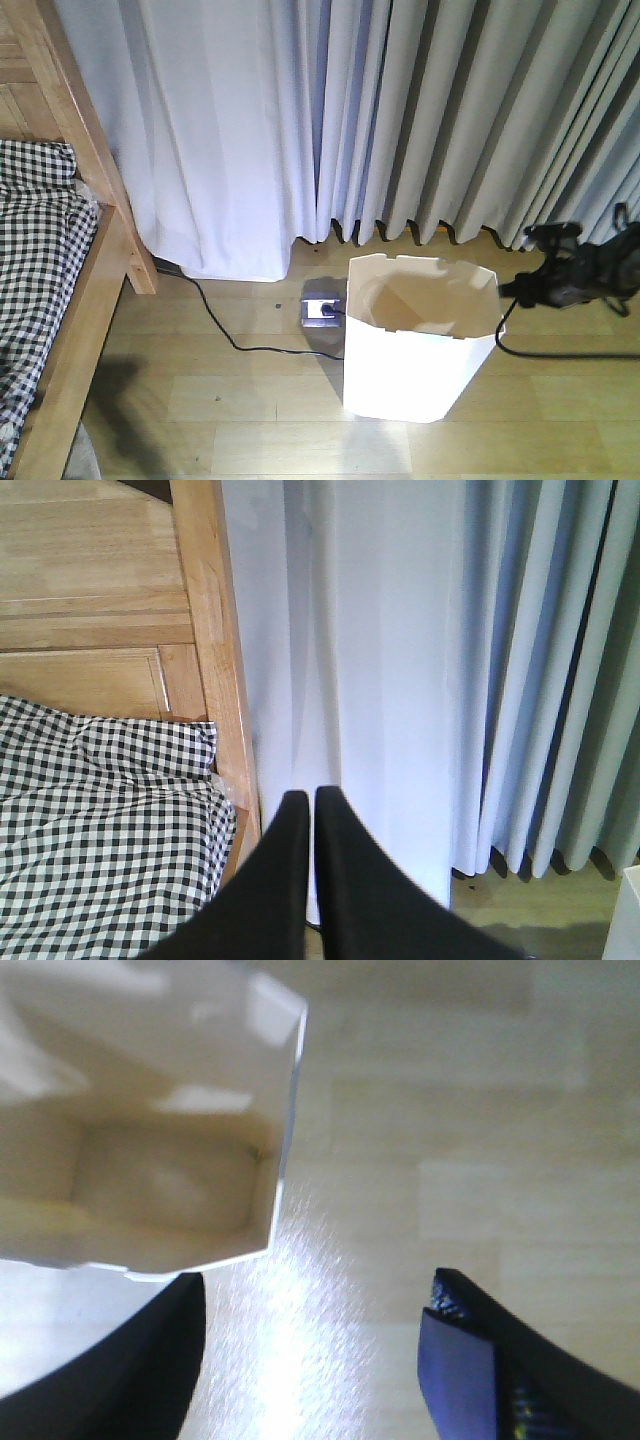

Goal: Move trash bin to bedside with robot

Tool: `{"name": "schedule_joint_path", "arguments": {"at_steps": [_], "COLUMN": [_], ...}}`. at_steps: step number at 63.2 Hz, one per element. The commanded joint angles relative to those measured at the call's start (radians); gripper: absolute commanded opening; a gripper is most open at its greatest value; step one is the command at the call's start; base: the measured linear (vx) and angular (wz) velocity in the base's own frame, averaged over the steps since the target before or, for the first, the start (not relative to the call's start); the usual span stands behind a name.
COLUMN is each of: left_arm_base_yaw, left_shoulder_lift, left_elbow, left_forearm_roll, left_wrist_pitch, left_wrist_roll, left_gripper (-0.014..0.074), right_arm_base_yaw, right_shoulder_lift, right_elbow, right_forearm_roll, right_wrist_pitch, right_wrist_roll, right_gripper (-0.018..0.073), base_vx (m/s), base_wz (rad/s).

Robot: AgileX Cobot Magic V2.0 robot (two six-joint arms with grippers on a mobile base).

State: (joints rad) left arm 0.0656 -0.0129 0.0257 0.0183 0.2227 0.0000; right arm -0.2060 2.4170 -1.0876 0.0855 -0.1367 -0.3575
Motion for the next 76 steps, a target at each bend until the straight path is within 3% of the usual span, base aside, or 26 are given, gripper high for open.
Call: {"name": "schedule_joint_path", "arguments": {"at_steps": [1,22,33,46,55,69,76], "left_arm_base_yaw": [0.001,0.001,0.001,0.001,0.001,0.001,0.001], "left_shoulder_lift": [-0.014,-0.014,-0.014,-0.014,-0.014,-0.014,-0.014], "left_elbow": [0.019,0.019,0.019,0.019,0.019,0.019,0.019], "left_forearm_roll": [-0.004,-0.004,-0.004,-0.004,-0.004,-0.004,-0.004], "left_wrist_pitch": [-0.071,-0.071,-0.071,-0.071,-0.071,-0.071,-0.071], "left_wrist_roll": [0.0,0.0,0.0,0.0,0.0,0.0,0.0], "left_gripper": [-0.0006,-0.0006,-0.0006,-0.0006,-0.0006,-0.0006,-0.0006], "right_arm_base_yaw": [0.0,0.0,0.0,0.0,0.002,0.191,0.232], "right_shoulder_lift": [-0.206,-0.804,-1.204,-1.515,-1.749,-2.024,-2.15], "right_elbow": [0.109,0.41,0.484,0.484,0.53,0.685,0.743], "right_forearm_roll": [-0.014,-0.013,0.013,0.129,0.238,0.31,0.311], "right_wrist_pitch": [-0.085,-0.023,0.096,0.315,0.317,0.306,0.321], "right_wrist_roll": [-0.011,-0.006,0.005,-0.006,-0.076,-0.153,-0.15], "right_gripper": [0.0448,0.0448,0.0448,0.0448,0.0448,0.0448,0.0448], "base_vx": [0.0,0.0,0.0,0.0,0.0,0.0,0.0], "base_wz": [0.0,0.0,0.0,0.0,0.01,0.02,0.0]}}
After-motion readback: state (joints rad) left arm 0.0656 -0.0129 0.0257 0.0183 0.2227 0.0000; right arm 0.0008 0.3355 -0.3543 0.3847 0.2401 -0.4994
